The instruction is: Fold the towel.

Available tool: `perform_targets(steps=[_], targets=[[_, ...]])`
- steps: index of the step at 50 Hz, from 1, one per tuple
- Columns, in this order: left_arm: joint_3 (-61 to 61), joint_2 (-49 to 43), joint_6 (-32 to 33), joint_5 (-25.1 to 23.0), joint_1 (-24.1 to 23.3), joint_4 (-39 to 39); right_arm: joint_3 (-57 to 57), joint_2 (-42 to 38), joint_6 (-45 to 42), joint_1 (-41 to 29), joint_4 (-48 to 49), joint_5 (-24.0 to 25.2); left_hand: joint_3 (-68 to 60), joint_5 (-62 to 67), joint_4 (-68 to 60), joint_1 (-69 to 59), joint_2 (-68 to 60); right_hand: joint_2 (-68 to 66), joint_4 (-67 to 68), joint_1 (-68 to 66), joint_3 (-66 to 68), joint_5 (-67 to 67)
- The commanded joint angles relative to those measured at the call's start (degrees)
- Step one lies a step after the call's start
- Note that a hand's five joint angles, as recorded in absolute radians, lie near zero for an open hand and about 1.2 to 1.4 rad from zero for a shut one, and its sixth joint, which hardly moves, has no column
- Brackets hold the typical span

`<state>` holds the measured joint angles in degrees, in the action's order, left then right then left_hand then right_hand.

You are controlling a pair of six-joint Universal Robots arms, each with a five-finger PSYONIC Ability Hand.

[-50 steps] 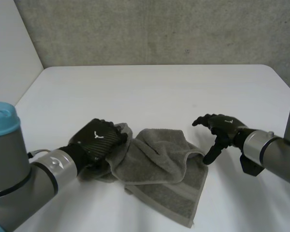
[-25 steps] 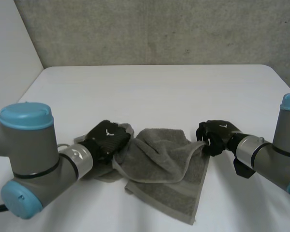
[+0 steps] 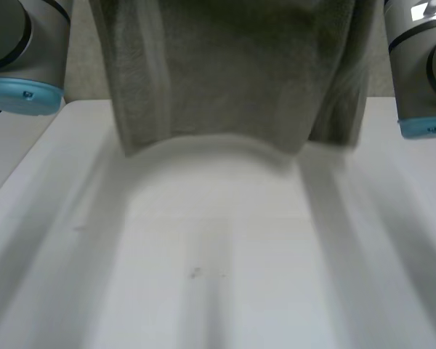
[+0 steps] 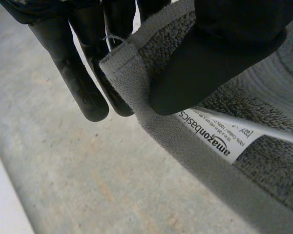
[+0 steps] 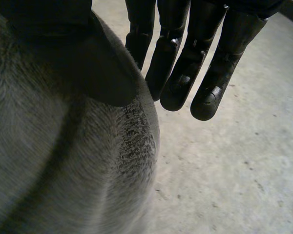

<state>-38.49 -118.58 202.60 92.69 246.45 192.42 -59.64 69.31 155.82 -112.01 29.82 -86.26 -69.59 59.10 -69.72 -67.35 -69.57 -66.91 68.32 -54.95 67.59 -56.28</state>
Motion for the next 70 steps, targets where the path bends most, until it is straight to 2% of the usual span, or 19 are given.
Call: perform_targets(steps=[1, 5, 7, 15, 16, 17, 19, 20, 21, 25, 28, 30, 35, 42, 47, 49, 54, 63, 70], targets=[[-14.6, 3.2, -4.0, -1.5, 1.6, -0.9, -10.4, 2.8, -4.5, -1.6, -11.9, 3.9, -10.4, 10.9, -10.3, -12.7, -10.4, -13.1, 11.7, -25.1, 12.4, -13.7], [-24.2, 4.7, -4.0, -5.3, 1.7, -0.8, -13.0, 2.1, -8.8, -1.7, -19.9, 3.8, -10.4, 10.9, -10.3, -12.7, -10.4, -13.1, 11.7, -25.1, 12.4, -13.7], [-32.8, 4.9, -3.7, -9.2, 1.8, -0.6, -15.8, 0.1, -11.8, -2.1, -27.6, 3.6, -10.4, 10.9, -10.3, -12.7, -10.4, -13.1, 11.7, -25.1, 12.4, -13.7], [-47.3, 4.7, -3.5, -12.0, 2.5, 1.9, -18.9, -11.1, -12.3, -3.5, -43.0, 4.0, -10.4, 10.9, -10.3, -12.7, -10.4, -13.1, 11.7, -25.1, 12.4, -13.7], [-48.7, 4.7, -3.5, -12.0, 2.4, 2.3, -19.0, -12.3, -12.1, -3.4, -43.8, 4.0, -10.4, 10.9, -10.3, -12.7, -10.4, -6.8, 5.4, -18.8, 6.1, -7.4], [-48.7, 4.7, -3.5, -12.0, 2.4, 2.3, -19.0, -12.3, -12.1, -3.4, -43.8, 4.0, -10.4, 10.9, -10.3, -12.7, -10.4, -6.8, 5.3, -18.7, 6.1, -7.4], [-50.6, 5.3, -3.5, -12.0, 2.4, 2.4, -19.4, -11.9, -11.0, -3.0, -42.8, 4.0, -10.4, 10.9, -10.3, -12.7, -10.4, 33.2, -34.6, 21.3, -33.9, 32.6], [-50.6, 5.3, -3.5, -12.0, 2.4, 2.4, -19.4, -11.9, -11.0, -3.0, -42.8, 4.0, -10.4, 10.9, -10.3, -12.7, -10.4, 33.4, -34.9, 21.5, -34.1, 32.8], [-51.2, 5.7, -3.6, -12.0, 2.4, 2.4, -19.5, -11.6, -9.2, -2.9, -41.9, 4.0, -10.4, 10.9, -10.3, -12.7, -10.4, 44.8, -46.2, 32.8, -45.4, 44.1], [-53.3, 10.5, -3.8, -12.2, 3.3, 1.8, -21.0, -8.3, -2.2, -0.7, -38.4, 4.8, -10.4, 10.9, -10.3, -12.7, -10.4, 46.2, -47.6, 34.3, -46.9, 45.6], [-53.8, 12.0, -3.8, -12.2, 3.5, 1.8, -22.0, -6.8, -0.5, 1.0, -37.6, 5.5, -10.4, 10.9, -10.3, -12.7, -10.4, 45.9, -47.3, 33.9, -46.6, 45.3], [-54.2, 15.1, -4.1, -12.1, 3.5, 1.7, -24.0, -4.5, 2.1, 4.1, -36.8, 7.8, -10.4, 10.9, -10.3, -12.7, -10.4, 46.1, -47.5, 34.1, -46.7, 45.4], [-54.1, 20.0, -4.4, -11.9, 2.9, 1.7, -26.0, -3.1, 3.2, 6.5, -36.5, 12.4, -10.4, 10.9, -10.3, -12.7, -10.4, 48.4, -49.8, 36.4, -49.1, 47.8], [-52.7, 25.6, -5.8, -11.9, 2.6, 2.0, -25.9, -3.1, 1.5, 9.4, -36.1, 16.2, -10.4, 10.9, -10.3, -12.7, -10.4, 52.5, -53.9, 40.5, -53.1, 51.8], [-51.6, 27.7, -7.6, -11.9, 2.6, 1.8, -25.6, -4.8, -7.9, 10.3, -33.7, 21.0, -10.4, 10.9, -10.3, -12.7, -10.4, 51.3, -52.7, 39.3, -52.0, 50.6], [-52.3, 28.0, -7.8, -11.9, 2.6, 1.8, -24.8, -6.0, -15.8, 10.5, -33.2, 23.3, -10.4, 10.9, -10.3, -12.7, -10.4, 50.8, -52.2, 38.8, -51.5, 50.1], [-54.4, 27.5, -7.8, -12.1, 2.6, 1.8, -21.5, -7.9, -23.9, 10.3, -33.3, 26.6, -10.4, 10.9, -10.3, -12.7, -10.4, 49.4, -50.8, 37.5, -50.1, 48.8], [-59.0, 27.5, -7.7, -12.2, 3.2, 1.8, -10.1, -15.2, -25.5, 9.8, -38.0, 30.0, -10.4, 10.9, -10.3, -12.7, -10.4, 47.1, -48.5, 35.1, -47.8, 46.4], [-62.1, 28.3, -7.7, -12.2, 3.5, 1.9, -1.1, -23.7, -35.1, 8.9, -41.8, 29.1, -10.4, 10.9, -10.3, -12.7, -10.4, 46.6, -48.0, 34.6, -47.2, 45.9]])
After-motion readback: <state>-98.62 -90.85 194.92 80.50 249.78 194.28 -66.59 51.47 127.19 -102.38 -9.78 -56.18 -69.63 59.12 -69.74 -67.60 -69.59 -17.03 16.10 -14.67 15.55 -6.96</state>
